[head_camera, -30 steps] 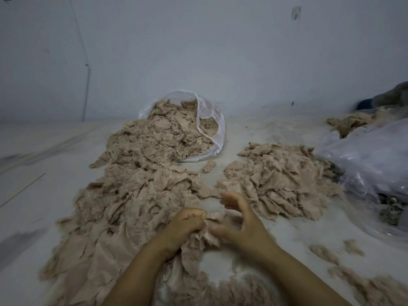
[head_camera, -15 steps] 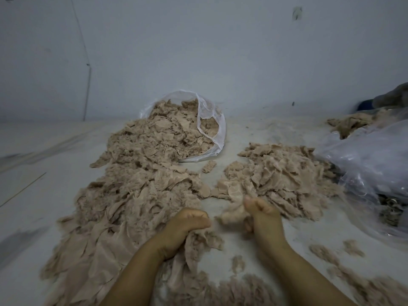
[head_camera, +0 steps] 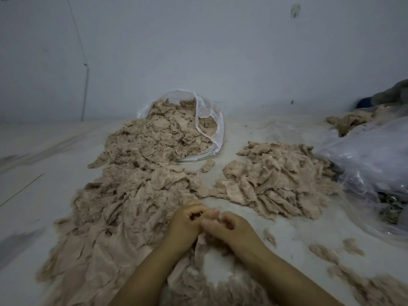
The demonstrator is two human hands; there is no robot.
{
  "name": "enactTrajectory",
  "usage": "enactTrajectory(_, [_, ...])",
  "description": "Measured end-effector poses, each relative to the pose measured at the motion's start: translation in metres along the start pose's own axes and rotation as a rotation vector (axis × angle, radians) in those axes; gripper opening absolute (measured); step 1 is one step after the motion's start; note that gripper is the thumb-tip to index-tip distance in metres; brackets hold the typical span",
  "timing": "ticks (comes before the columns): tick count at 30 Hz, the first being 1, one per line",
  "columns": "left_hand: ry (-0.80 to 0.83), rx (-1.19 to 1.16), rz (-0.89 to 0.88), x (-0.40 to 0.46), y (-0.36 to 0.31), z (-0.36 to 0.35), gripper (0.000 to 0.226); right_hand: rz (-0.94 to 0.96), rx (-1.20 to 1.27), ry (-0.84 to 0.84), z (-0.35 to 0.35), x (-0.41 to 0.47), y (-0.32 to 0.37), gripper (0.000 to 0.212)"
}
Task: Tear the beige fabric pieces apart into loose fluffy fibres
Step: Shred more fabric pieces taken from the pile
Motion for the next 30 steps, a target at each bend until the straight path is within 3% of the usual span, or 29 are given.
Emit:
enactTrajectory(3, [-0.073, -0.011, 0.037, 0.0, 0.006, 0.007, 0.023, 0.047, -0.005, -0.033, 0.003, 0.002, 0.003, 0.027])
enactTrajectory(7, [-0.281, -0.144, 0.126, -0.002, 0.019, 0.04, 0.028, -0.01, 0.173, -0.056, 0.017, 0.001, -0.004, 0.021])
enactTrajectory(10, [-0.186, -0.091, 0.064, -0.002, 0.005, 0.026, 0.021, -0.065, 0.248, 0.04, 0.001, 0.001, -0.005, 0.023])
enactTrajectory(13, [-0.076, -0.013, 0.018, -0.002, -0.007, 0.003, 0.023, -0.033, 0.091, 0.089, -0.011, -0.001, 0.001, 0.029])
enactTrajectory(17, [-0.263, -0.002, 0.066, 0.0, 0.006, 0.031, 0.025, 0.001, 0.153, 0.095, 0.0, -0.001, 0.003, 0.025])
enactTrajectory(21, [-0.205, 0.019, 0.045, -0.001, 0.006, 0.026, 0.023, -0.014, 0.189, 0.125, -0.004, -0.003, 0.001, 0.019])
enactTrajectory(25, [-0.137, 0.145, 0.037, 0.003, 0.007, 0.019, 0.028, 0.08, 0.122, 0.029, 0.002, -0.002, 0.01, 0.021])
enactTrajectory(28, [-0.216, 0.195, 0.105, 0.004, 0.016, 0.037, 0.033, 0.084, 0.269, -0.118, 0.024, -0.002, 0.009, 0.012])
enactTrajectory(30, [-0.128, 0.145, 0.096, 0.001, 0.014, 0.029, 0.034, 0.066, 0.315, -0.128, 0.026, -0.003, 0.005, 0.008])
Point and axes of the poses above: each hand's wrist, its own x-axis towards the middle knuckle, its own z-axis out of the back of the hand, y = z × x, the point moved 9 cm from there along x, towards the middle knuckle, and after that the axes turned 5 degrees about y, right-handed, at the moved point
